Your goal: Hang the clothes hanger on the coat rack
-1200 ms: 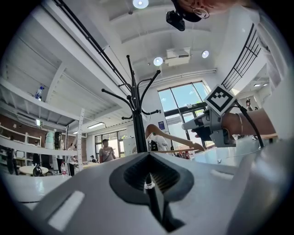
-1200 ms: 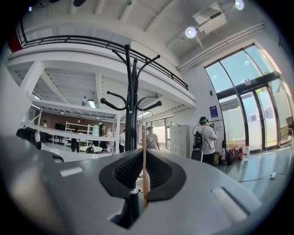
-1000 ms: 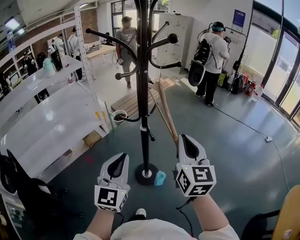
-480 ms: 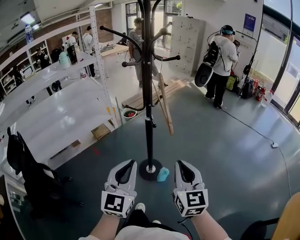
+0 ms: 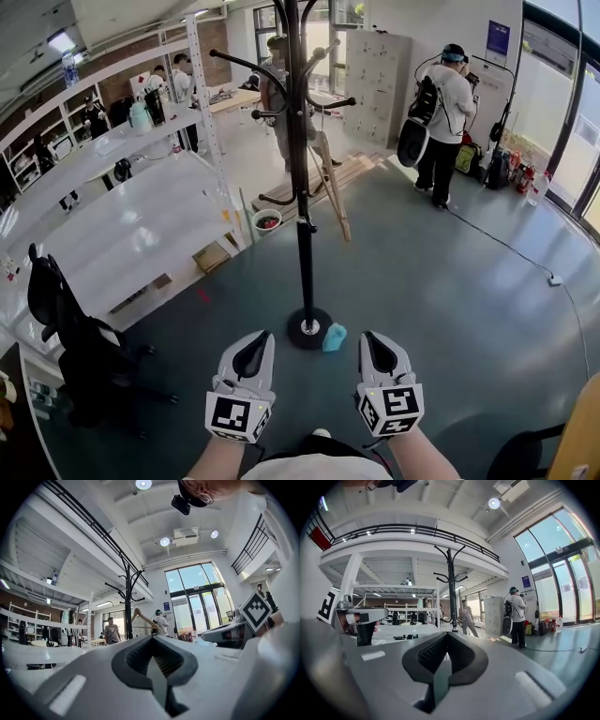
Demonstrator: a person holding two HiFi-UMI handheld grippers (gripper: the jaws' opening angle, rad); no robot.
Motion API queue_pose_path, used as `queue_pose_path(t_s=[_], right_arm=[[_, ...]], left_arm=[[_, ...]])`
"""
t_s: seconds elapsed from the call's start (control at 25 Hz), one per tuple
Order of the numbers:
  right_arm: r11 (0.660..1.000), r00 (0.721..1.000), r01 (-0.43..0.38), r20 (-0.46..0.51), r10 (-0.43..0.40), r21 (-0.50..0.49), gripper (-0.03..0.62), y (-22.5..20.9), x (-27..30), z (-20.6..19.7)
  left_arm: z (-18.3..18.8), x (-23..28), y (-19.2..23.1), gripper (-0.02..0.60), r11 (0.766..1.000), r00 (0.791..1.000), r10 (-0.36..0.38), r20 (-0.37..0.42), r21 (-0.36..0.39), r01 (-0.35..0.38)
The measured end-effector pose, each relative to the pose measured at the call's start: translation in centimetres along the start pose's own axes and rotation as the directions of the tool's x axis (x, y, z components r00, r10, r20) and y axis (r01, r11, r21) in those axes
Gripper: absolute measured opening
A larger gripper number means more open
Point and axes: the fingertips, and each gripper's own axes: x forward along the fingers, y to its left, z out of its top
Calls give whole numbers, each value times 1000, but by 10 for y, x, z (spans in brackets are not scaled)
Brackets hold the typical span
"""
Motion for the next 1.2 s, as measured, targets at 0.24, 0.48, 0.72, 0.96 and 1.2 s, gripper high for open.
queue_pose_path(t_s=[0.24,0.48,0.72,0.96,1.2], right_arm=[[999,1000,11,3,-11,-34,26,30,-48,1],[999,999,40,13,-39,-35,26,72,-101,-2],[995,995,89,55,-86,-39,26,111,-162,4],[994,994,100,54,-98,-41,25,142,-201,5],[996,997,66,35,-64,-53,25,161,-226,-1]], left_arm=[[16,-61,-6,0,1000,1000,5,14,-1,-5],[26,-129,-13,0,1000,1000,-13,11,-15,13],[29,-194,-32,0,998,999,-45,2,-34,45],[36,-236,-37,0,998,999,-53,13,-24,53],[48,-262,-41,0,999,999,-33,30,-39,35]])
